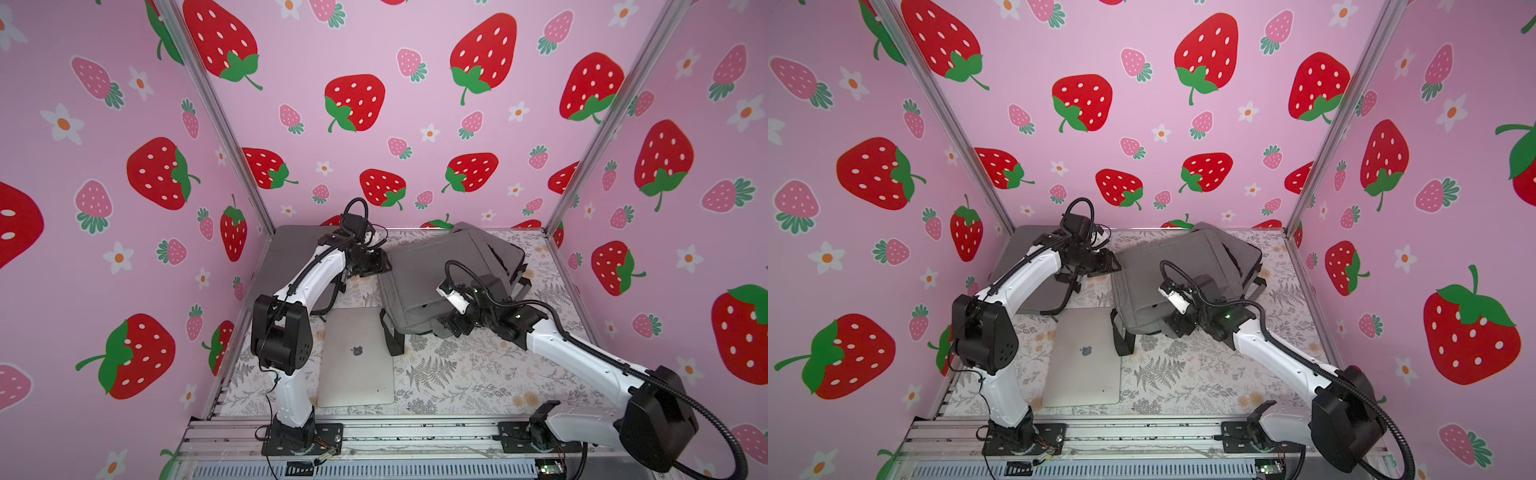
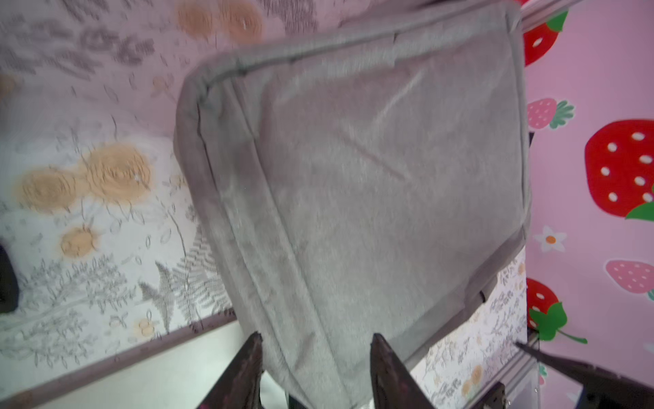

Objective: Open the zippered laptop bag and take out the laptop
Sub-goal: Place the zippered laptop bag in the zippered laptop bag, then adjust the zippered laptop bag.

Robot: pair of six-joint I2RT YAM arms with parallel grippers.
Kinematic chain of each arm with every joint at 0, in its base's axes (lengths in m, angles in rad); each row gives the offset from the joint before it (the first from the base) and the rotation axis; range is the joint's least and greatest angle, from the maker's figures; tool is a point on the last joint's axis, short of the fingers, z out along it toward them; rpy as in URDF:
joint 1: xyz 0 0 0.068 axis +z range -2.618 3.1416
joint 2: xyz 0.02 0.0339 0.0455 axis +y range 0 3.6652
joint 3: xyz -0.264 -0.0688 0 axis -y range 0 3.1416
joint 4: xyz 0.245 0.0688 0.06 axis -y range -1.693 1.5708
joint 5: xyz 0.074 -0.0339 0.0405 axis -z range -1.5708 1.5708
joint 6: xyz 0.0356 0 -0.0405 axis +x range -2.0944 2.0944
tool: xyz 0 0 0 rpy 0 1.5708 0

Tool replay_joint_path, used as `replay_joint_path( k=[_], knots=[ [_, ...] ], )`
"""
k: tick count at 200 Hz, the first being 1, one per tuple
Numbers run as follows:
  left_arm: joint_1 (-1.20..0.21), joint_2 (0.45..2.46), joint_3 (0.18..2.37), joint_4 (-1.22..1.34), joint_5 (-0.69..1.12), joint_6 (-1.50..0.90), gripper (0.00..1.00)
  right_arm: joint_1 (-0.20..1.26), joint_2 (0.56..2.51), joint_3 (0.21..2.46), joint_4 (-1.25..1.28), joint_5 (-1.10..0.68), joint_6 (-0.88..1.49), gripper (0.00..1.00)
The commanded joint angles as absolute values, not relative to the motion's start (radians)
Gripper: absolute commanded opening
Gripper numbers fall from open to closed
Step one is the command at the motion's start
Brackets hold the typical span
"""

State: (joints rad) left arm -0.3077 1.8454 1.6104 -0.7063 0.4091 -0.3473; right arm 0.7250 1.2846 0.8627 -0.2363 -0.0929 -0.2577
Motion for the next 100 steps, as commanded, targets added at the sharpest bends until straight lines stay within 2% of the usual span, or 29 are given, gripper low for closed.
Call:
replay_joint_path(
  k=[1, 29, 67, 100],
  knots=[
    [-0.333, 1.735, 1.461, -0.624, 0.424, -0.413, 0.52, 0.769, 1.319, 0.854, -0.194, -0.008, -0.505, 0.88],
    [-0.377, 1.589, 1.229, -0.502, 0.413, -0.523, 0.52, 0.852, 1.399, 0.866, -0.160, 0.045, -0.610, 0.91],
    [-0.445, 1.421, 0.952, -0.341, 0.406, -0.691, 0.53, 0.887, 1.505, 0.892, -0.139, 0.064, -0.653, 0.90],
    [-0.470, 1.319, 0.828, -0.299, 0.392, -0.773, 0.53, 0.893, 1.565, 0.896, -0.067, 0.100, -0.682, 0.88]
  ],
)
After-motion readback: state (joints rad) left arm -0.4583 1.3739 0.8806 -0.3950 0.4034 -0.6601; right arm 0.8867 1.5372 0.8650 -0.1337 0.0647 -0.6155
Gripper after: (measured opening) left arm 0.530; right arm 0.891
